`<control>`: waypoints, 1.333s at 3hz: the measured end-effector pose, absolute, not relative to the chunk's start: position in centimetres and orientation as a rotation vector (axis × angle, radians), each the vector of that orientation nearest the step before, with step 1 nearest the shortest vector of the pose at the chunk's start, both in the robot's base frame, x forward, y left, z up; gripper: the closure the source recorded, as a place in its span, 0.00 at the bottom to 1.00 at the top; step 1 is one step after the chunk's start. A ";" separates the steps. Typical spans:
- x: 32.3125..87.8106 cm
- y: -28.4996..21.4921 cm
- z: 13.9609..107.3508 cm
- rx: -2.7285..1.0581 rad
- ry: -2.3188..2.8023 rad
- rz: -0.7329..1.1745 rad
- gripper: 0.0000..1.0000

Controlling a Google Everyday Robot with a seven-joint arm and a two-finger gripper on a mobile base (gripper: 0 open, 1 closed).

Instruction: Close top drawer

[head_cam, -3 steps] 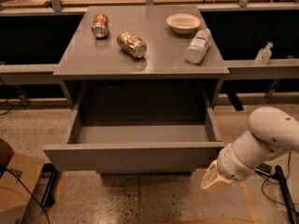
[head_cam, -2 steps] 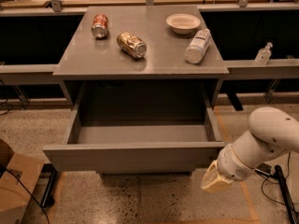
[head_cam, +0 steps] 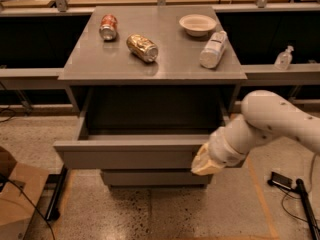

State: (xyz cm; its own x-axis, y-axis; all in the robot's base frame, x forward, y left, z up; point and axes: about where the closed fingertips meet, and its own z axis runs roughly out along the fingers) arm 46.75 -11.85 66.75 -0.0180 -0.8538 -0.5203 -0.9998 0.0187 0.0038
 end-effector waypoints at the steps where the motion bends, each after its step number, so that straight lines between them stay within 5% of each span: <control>1: 50.3 -8.8 69.7 -1.962 1.779 0.471 1.00; 2: 57.3 -1.2 75.7 -2.052 1.467 0.358 1.00; 4: 58.2 0.0 78.3 -2.013 1.430 0.342 1.00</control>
Offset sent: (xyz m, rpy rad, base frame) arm 0.1977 0.2017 0.1819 0.1533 -0.5876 0.4525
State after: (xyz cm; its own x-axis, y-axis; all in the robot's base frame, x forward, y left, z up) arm 58.16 -0.02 78.27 0.3748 -0.7496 -0.5456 -0.9153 -0.2055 -0.3465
